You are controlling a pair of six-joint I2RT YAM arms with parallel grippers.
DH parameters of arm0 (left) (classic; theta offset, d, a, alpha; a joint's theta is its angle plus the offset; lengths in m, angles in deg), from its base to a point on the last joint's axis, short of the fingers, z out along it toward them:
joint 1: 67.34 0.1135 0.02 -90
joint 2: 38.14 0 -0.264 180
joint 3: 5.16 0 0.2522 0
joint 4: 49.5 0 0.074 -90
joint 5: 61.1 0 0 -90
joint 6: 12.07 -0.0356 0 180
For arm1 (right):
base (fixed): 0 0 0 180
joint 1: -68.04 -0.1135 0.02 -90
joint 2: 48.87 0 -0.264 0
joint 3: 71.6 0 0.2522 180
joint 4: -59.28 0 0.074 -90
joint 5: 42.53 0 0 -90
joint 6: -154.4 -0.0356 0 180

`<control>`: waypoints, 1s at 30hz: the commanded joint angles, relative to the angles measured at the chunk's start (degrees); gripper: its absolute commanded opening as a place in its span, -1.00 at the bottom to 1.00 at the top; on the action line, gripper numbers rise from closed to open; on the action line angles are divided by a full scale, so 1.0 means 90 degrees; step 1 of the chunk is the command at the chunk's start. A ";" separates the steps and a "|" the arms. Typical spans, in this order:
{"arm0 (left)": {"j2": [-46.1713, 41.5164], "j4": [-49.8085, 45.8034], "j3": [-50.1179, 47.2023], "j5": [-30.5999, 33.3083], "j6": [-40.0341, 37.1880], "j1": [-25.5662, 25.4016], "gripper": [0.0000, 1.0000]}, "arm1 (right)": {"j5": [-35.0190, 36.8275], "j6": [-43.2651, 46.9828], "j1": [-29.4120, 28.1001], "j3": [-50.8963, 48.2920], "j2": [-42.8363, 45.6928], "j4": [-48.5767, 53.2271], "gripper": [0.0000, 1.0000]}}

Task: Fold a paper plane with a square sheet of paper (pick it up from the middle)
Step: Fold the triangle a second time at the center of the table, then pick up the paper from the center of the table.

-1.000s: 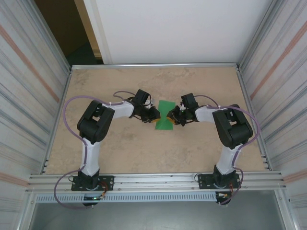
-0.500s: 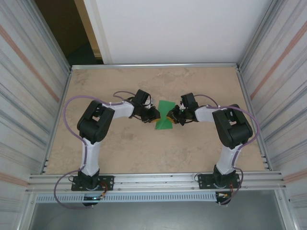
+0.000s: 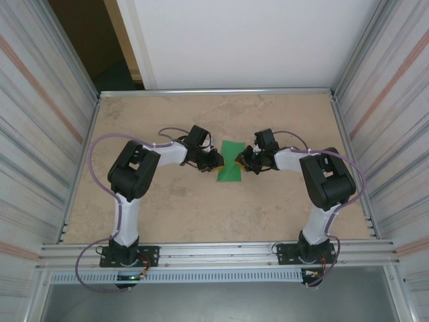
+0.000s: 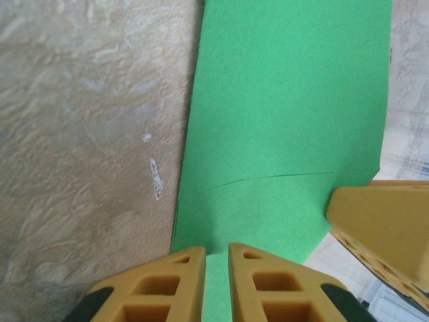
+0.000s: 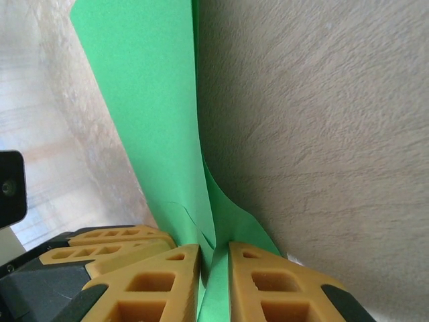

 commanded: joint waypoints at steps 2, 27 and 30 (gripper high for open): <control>-0.0013 -0.0474 -0.0185 0.0233 0.0018 0.0050 -0.63 | 0.0271 0.0061 0.0016 -0.0004 0.0207 0.0438 -0.63; 0.0004 -0.0438 -0.0198 0.0205 0.0048 0.0052 -0.63 | 0.0146 0.0019 -0.0007 0.0022 -0.0040 0.0339 -0.54; 0.0010 -0.0449 -0.0195 0.0192 0.0046 0.0058 -0.63 | 0.0122 0.0071 -0.0010 0.0111 -0.0101 0.0362 -0.56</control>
